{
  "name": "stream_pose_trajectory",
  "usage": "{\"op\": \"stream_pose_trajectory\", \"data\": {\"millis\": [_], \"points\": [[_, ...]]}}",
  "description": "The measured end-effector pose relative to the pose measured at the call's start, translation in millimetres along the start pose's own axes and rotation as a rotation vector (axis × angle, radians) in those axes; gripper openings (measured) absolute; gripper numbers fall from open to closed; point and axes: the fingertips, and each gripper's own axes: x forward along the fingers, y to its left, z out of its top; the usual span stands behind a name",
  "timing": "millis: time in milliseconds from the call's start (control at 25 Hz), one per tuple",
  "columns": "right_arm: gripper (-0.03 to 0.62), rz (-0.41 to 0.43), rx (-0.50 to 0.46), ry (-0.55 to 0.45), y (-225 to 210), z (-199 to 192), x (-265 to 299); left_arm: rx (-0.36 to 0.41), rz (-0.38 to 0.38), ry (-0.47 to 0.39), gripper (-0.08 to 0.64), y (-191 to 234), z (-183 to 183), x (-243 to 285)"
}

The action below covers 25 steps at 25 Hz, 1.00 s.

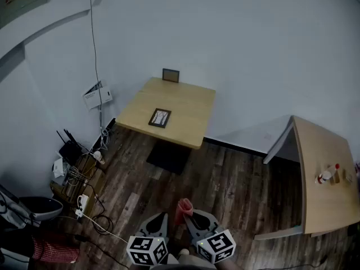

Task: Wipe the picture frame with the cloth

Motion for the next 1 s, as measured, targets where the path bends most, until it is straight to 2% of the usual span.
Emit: {"op": "stream_pose_trajectory", "data": {"millis": [600,720,1000], "points": [[0.019,0.072,-0.041,-0.006,22.5,-2.5,-34.7,0.01,0.035,-0.042,0.005,-23.4,-3.9,-26.8],[0.019,0.066,-0.043,-0.031,21.8,-1.8,-37.3,-0.015,0.042,-0.057,0.005,-25.6,-5.8,-32.7],[0.02,0.058,-0.022,0.0,16.8,-7.7,-32.2,-0.023,0.065,-0.032,0.005,-18.0,-14.4,-25.4]]}}
